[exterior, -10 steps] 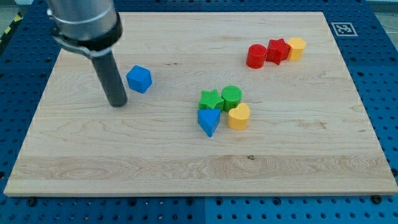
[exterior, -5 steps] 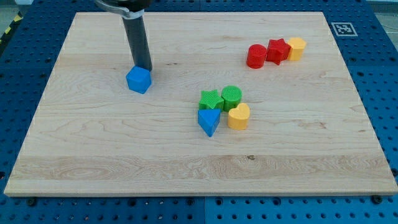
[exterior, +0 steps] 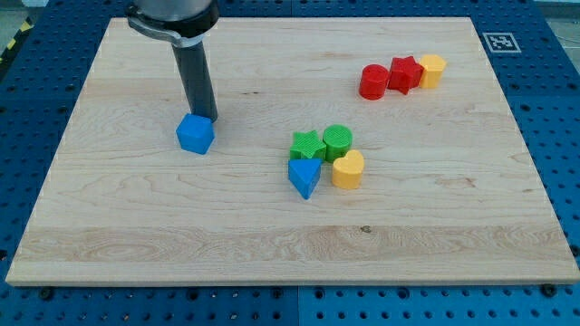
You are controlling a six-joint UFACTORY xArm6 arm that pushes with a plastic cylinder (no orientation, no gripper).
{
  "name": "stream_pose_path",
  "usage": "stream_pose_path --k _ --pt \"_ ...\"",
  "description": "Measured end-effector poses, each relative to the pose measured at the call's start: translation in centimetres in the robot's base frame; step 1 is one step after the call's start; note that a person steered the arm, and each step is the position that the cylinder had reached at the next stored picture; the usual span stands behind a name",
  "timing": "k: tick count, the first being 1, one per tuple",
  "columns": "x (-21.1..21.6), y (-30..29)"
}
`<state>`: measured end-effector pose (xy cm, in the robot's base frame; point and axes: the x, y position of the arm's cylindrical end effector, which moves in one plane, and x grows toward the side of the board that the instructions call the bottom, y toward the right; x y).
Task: Move the blue cube to the bottom of the blue triangle
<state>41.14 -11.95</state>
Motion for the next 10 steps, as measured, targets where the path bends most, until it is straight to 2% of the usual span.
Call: stream_pose_path --k 3,5,6,9,10 --pt "1.3 0.0" --pt "1.5 -3.5" --pt "4.2 -3.1" --pt "7.7 -2.8" --pt "8.9 -0.8"
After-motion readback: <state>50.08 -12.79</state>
